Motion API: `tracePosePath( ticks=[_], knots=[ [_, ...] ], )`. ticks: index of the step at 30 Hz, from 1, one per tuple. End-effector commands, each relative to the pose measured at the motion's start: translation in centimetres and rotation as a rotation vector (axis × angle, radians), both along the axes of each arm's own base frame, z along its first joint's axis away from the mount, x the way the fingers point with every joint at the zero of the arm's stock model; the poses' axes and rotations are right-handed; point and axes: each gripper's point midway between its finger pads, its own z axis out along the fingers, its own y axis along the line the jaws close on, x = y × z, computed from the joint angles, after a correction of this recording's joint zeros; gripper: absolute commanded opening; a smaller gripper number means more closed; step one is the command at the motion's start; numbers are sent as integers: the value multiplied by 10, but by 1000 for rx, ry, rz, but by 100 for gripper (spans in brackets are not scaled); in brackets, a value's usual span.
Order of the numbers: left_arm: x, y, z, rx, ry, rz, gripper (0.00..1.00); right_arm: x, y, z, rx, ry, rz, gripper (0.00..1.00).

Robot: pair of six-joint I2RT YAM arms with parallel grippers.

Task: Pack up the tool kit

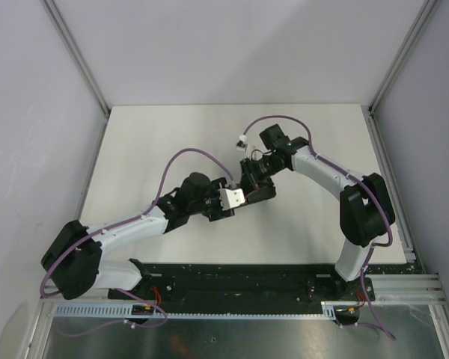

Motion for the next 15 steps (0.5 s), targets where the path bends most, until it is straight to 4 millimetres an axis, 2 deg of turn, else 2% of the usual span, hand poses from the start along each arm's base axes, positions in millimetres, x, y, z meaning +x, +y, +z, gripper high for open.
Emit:
tracePosePath(
  ticks=[1, 4, 11, 15],
  knots=[
    [-9, 5, -19, 44, 88, 2, 0, -6, -7, -5, -51, -21, 5, 10],
    [-8, 6, -19, 47, 88, 4, 0, 0, -8, 2, -41, -67, -12, 9],
    [-7, 8, -19, 54, 78, 11, 0, 26, -7, 43, 52, -238, -92, 8],
    [-6, 8, -19, 56, 77, 12, 0, 37, -5, 45, 36, -297, -132, 9]
  ],
)
